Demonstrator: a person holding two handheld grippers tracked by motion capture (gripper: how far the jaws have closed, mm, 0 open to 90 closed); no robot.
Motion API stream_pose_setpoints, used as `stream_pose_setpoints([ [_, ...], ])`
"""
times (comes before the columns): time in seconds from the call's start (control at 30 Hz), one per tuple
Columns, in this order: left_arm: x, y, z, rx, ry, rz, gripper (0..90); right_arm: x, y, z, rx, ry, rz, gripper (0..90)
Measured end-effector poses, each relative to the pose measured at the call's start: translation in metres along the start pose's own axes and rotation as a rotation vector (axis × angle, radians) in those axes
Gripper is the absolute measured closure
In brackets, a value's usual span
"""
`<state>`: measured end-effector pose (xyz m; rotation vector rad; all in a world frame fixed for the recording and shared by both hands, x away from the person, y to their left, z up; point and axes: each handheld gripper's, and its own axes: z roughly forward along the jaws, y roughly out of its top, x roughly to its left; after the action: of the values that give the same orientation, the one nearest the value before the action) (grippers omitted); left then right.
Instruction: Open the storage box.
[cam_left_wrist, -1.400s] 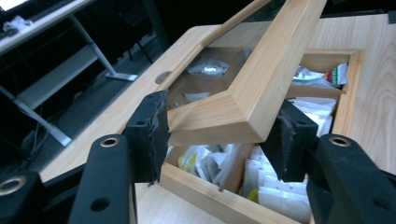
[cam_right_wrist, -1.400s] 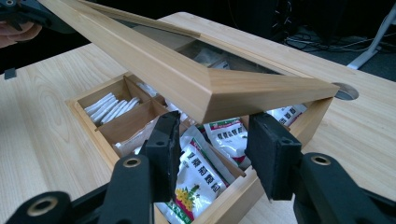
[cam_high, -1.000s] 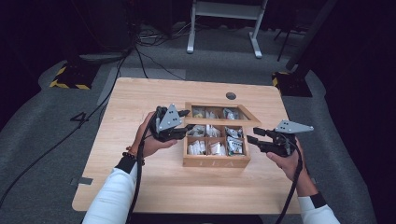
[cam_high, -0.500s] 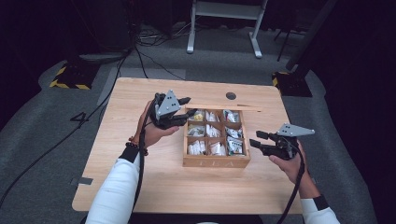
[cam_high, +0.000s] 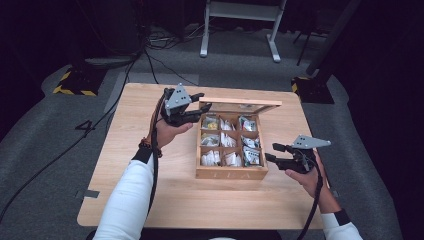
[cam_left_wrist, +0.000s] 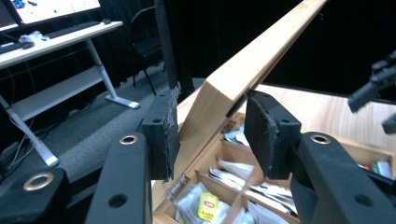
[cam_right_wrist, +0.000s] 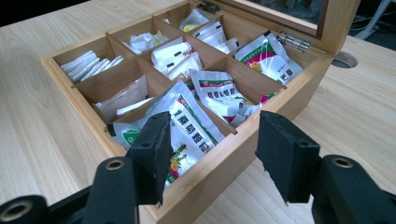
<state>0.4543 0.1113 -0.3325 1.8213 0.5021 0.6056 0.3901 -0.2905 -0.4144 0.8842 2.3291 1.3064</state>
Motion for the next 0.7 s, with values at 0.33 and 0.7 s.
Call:
stream_pose_setpoints([
  [0.33, 0.013, 0.001, 0.017, -0.019, 0.017, -0.032, 58.2, -0.001, -0.003, 0.003, 0.016, -0.004, -0.003, 44.0],
  [0.7, 0.030, 0.012, 0.028, -0.028, 0.059, -0.062, 59.8, -0.001, -0.005, 0.006, 0.027, -0.004, -0.007, 41.6],
])
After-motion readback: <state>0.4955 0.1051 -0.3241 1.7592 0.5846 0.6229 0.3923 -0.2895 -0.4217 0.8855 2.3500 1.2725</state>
